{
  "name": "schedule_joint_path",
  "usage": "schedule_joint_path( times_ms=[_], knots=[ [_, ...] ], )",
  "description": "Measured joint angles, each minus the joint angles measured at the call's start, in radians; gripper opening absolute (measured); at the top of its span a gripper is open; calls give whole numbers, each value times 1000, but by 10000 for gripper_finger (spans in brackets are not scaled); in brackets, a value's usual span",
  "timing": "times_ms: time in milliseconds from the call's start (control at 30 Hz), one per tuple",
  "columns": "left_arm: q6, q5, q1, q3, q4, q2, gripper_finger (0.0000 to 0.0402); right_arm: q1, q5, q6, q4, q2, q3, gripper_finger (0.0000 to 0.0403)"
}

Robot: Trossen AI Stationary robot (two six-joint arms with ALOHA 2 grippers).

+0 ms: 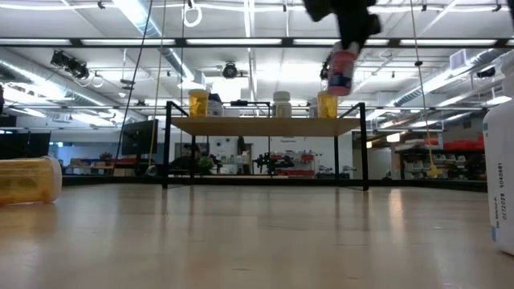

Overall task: Pick and place medicine bottles onto shelf by color
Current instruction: Put the pink pill bottle on the shelf

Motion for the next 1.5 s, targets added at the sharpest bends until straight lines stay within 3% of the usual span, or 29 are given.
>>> schedule_joint_path(
  times_ms=[233,467,933,1133,1500],
  knots=[
    [13,0,21,0,-50,-6,76,-103,4,-104,-41,184,275,175],
    [26,0,18,0,-49,-5,73,-182,15,-121,-40,266,411,176],
    [33,-2,18,0,-50,0,67,-358,66,-221,-33,275,420,177],
    [51,-67,18,0,-26,0,70,-365,52,-250,-14,275,420,177],
    [8,-91,24,-1,93,0,69,-371,51,-256,42,275,420,181]
  ],
)
